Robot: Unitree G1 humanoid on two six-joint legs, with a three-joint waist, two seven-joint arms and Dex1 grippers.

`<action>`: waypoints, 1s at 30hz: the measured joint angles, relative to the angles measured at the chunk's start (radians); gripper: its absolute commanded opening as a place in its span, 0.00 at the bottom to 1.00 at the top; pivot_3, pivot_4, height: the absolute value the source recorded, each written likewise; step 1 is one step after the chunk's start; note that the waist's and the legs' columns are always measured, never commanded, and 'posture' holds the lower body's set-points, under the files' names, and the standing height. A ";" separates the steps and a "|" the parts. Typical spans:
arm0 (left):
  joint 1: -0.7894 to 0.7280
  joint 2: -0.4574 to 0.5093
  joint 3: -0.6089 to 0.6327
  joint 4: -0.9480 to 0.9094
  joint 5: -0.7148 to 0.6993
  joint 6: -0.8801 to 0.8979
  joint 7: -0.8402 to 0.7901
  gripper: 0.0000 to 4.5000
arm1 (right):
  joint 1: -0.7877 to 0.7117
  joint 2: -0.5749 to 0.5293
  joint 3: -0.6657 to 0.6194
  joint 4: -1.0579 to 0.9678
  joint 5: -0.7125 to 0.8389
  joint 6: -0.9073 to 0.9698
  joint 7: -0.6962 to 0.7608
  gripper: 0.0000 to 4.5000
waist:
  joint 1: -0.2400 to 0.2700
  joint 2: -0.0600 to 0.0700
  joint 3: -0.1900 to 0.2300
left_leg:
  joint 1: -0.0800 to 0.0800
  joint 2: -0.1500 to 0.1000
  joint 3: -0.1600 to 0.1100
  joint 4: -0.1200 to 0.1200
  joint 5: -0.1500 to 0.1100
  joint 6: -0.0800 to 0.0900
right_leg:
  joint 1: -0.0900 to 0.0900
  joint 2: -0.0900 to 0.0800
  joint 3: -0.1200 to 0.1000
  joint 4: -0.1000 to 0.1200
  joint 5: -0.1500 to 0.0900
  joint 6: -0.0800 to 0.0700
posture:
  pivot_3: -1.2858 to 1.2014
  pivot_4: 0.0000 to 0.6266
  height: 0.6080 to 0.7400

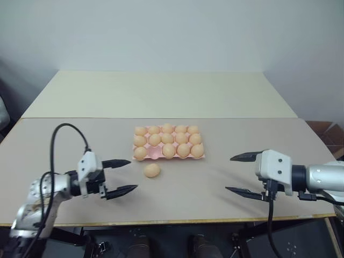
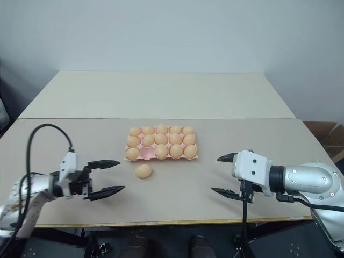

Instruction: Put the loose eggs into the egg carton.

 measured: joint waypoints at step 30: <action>-0.267 -0.203 -0.213 0.387 0.191 -0.177 0.043 0.81 | 0.041 0.011 -0.004 -0.049 -0.008 0.024 -0.107 1.00 | -0.002 -0.001 0.000 | 0.000 -0.001 -0.001 0.001 0.000 0.000 | 0.001 0.000 0.001 0.000 0.002 0.003 | 0.52 0.24 1.00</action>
